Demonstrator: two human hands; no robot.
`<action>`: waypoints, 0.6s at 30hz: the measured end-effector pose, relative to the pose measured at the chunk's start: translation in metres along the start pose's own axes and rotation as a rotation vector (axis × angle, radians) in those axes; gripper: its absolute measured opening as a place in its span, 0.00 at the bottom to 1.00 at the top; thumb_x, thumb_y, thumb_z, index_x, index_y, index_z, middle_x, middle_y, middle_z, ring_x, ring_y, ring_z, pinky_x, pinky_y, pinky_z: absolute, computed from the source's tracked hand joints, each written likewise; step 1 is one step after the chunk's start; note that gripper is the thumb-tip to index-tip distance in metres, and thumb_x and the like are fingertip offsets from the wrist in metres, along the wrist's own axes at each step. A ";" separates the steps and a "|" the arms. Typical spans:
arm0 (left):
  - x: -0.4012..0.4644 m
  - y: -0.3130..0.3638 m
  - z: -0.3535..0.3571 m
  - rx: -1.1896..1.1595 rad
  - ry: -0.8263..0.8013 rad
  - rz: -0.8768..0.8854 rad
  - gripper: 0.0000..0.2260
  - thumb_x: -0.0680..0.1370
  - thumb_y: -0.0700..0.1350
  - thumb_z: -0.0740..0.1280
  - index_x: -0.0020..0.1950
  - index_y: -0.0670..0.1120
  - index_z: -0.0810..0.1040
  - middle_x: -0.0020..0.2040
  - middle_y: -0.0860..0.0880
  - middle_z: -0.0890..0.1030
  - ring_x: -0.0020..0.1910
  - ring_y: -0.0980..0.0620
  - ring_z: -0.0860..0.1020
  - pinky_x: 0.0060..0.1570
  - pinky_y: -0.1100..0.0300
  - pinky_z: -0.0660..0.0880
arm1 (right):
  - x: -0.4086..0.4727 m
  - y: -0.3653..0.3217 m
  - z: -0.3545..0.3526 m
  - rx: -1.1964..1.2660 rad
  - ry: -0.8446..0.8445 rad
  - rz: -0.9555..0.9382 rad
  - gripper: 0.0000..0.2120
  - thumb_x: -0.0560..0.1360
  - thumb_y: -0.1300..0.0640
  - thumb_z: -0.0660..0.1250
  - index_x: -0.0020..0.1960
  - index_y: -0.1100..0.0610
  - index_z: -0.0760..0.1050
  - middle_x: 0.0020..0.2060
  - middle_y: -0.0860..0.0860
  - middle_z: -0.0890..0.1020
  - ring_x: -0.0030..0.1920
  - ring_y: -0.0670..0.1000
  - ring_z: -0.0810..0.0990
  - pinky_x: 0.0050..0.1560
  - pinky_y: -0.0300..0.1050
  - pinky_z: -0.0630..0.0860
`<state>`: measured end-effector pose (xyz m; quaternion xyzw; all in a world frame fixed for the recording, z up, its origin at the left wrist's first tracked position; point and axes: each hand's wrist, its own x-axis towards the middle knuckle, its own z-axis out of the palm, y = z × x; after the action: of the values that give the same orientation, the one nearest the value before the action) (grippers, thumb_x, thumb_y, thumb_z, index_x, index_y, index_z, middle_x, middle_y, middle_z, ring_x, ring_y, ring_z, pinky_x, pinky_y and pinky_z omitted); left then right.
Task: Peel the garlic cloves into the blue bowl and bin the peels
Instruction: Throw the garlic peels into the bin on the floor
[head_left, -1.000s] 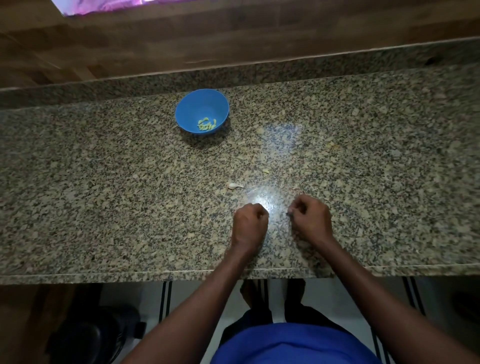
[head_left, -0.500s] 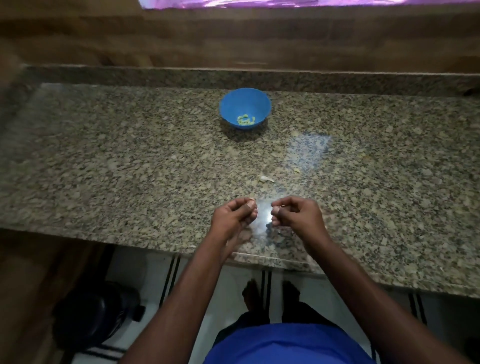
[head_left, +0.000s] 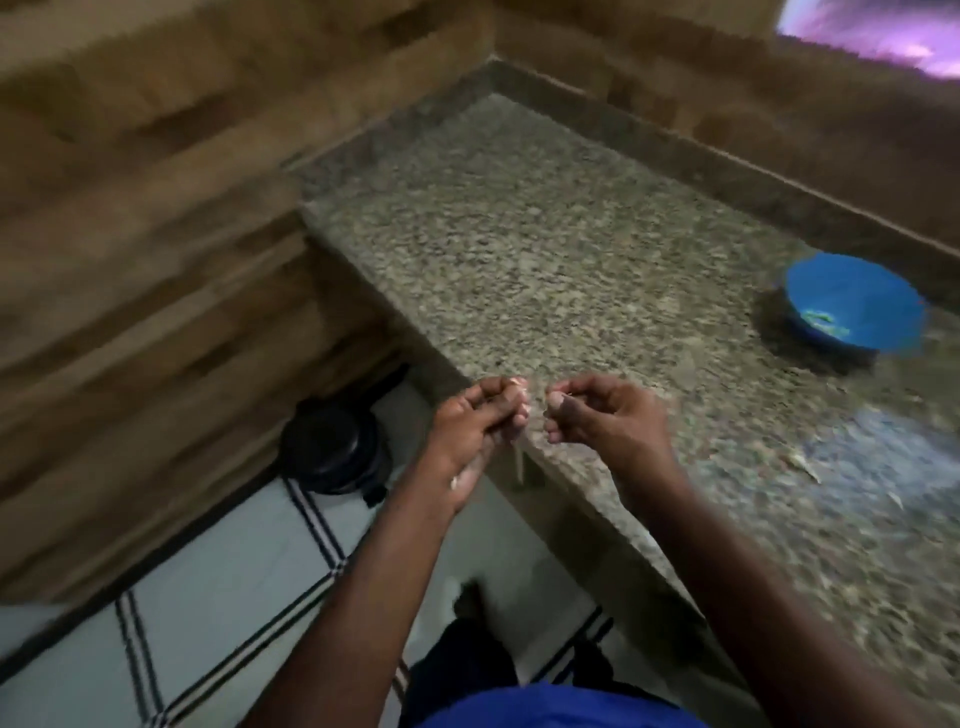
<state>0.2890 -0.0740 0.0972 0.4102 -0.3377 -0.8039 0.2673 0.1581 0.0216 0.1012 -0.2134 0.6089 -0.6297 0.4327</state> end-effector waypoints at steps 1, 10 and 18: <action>-0.001 0.009 -0.015 -0.016 0.029 0.024 0.08 0.81 0.31 0.64 0.46 0.41 0.80 0.35 0.48 0.83 0.33 0.57 0.80 0.36 0.68 0.79 | 0.008 0.001 0.019 -0.026 -0.037 0.013 0.04 0.78 0.69 0.70 0.50 0.70 0.79 0.34 0.62 0.82 0.34 0.57 0.81 0.39 0.47 0.81; 0.019 0.105 -0.204 -0.116 0.196 0.164 0.07 0.81 0.32 0.65 0.49 0.39 0.81 0.38 0.47 0.83 0.36 0.55 0.80 0.39 0.67 0.79 | 0.084 0.043 0.235 -0.164 -0.264 0.019 0.04 0.78 0.69 0.69 0.47 0.64 0.82 0.34 0.60 0.83 0.33 0.53 0.82 0.36 0.44 0.81; 0.066 0.180 -0.394 -0.195 0.324 0.111 0.06 0.81 0.32 0.65 0.50 0.39 0.81 0.39 0.46 0.84 0.37 0.54 0.82 0.40 0.66 0.80 | 0.138 0.094 0.413 -0.251 -0.299 0.087 0.04 0.79 0.69 0.68 0.46 0.64 0.81 0.34 0.59 0.82 0.32 0.50 0.82 0.35 0.42 0.81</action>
<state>0.6134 -0.3611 0.0311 0.4872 -0.2328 -0.7402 0.4008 0.4396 -0.3195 0.0456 -0.3304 0.6201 -0.4908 0.5152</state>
